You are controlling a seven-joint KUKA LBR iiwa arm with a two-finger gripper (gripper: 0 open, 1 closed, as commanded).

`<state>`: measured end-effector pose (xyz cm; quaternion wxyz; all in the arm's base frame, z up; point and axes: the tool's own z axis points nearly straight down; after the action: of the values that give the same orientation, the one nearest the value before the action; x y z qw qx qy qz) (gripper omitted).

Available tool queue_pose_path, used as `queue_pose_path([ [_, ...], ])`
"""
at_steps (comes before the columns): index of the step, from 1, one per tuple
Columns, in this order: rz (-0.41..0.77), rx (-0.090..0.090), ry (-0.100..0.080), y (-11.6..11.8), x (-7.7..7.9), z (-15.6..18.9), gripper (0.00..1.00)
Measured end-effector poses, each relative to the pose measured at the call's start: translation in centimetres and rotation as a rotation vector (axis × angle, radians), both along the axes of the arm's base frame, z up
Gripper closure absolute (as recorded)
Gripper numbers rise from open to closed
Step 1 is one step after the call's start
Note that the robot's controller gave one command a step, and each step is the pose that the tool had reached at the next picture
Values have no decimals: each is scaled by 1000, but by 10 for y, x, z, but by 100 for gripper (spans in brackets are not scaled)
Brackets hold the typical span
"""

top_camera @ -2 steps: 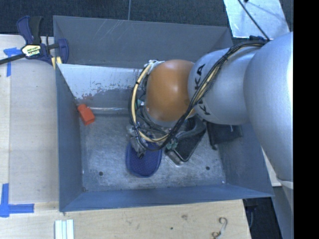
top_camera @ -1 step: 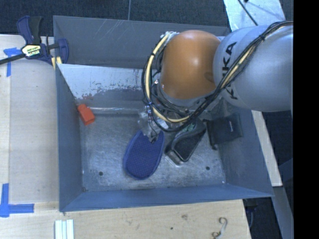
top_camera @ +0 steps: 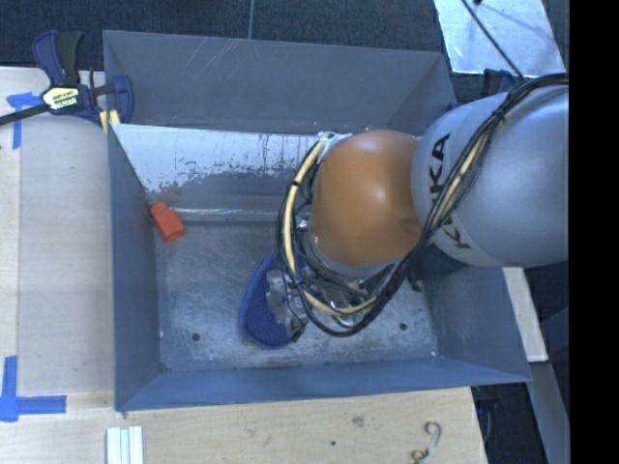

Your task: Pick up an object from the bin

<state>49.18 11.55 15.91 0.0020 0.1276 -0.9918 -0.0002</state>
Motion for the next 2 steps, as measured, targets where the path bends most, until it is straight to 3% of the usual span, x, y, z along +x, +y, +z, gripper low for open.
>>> queue_pose_path([
  [1, -2, 1, -6, -1, 3, 1, 0],
  [2, 271, 1, 0, -9, 60, -89, 0],
])
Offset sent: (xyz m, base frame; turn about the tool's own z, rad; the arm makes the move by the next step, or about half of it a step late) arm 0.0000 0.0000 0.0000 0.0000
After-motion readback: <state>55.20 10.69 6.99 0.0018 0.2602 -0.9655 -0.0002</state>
